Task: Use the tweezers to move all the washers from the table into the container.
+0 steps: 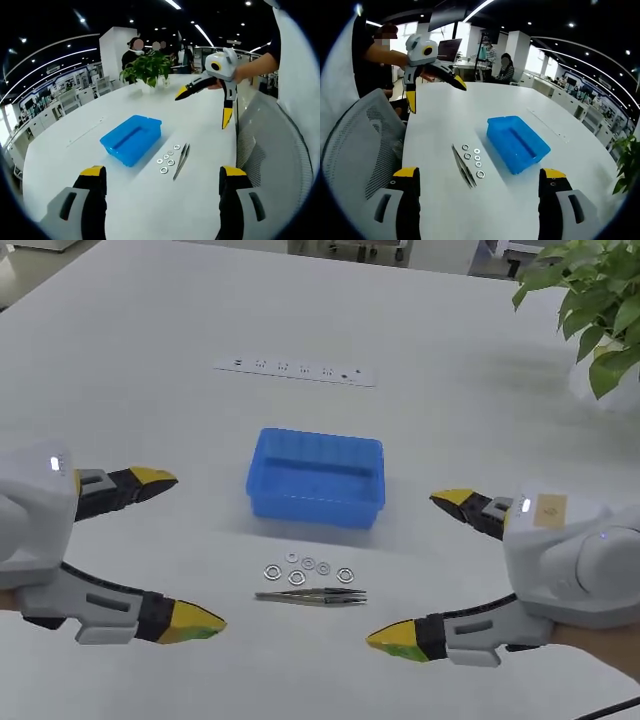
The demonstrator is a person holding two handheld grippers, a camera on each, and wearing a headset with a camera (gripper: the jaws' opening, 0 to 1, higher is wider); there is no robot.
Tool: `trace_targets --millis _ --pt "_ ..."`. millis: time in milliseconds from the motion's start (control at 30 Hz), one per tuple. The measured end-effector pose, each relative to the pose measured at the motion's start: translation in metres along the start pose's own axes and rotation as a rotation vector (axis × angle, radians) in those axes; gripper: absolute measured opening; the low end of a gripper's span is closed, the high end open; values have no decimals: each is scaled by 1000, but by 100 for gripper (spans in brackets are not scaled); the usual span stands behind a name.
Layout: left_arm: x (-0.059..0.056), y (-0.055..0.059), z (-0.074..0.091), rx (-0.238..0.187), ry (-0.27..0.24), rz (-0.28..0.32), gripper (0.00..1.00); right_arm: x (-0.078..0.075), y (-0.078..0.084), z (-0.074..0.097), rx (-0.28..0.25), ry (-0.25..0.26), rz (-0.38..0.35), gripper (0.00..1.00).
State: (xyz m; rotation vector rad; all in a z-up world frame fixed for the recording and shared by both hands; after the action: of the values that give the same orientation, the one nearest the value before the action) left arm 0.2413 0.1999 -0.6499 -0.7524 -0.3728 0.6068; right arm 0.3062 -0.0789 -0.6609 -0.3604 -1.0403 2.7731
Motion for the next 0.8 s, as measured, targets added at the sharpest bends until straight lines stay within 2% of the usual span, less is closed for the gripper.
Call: trace_targets --millis 167,367,467,800 --pt "3 2 2 18 -5 -1 99 -2 -1 -2 -1 13 -7 99" --pt "6 -4 -1 2 -13 8 99 -2 -3 -2 -6 10 -5 99" --pt "4 -7 -1 -16 -1 20 99 -2 -4 -1 -18 4 -32 99" --pt "5 -6 -4 -11 -4 3 98 -5 -1 1 -17 20 -43 99"
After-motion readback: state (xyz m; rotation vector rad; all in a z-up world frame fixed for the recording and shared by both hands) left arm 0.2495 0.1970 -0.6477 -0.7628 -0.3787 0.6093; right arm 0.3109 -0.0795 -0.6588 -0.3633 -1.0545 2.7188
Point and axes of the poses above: the centre of the closed fingertips' face, and the gripper's own axes: z roughly backward along the fingers, x roughly to its left, y roughly out of its underside, the point moved 9 cm from there along z, roughly backward along the fingers, and after that the axes turned 13 degrees about x, right-handed, at the moved point
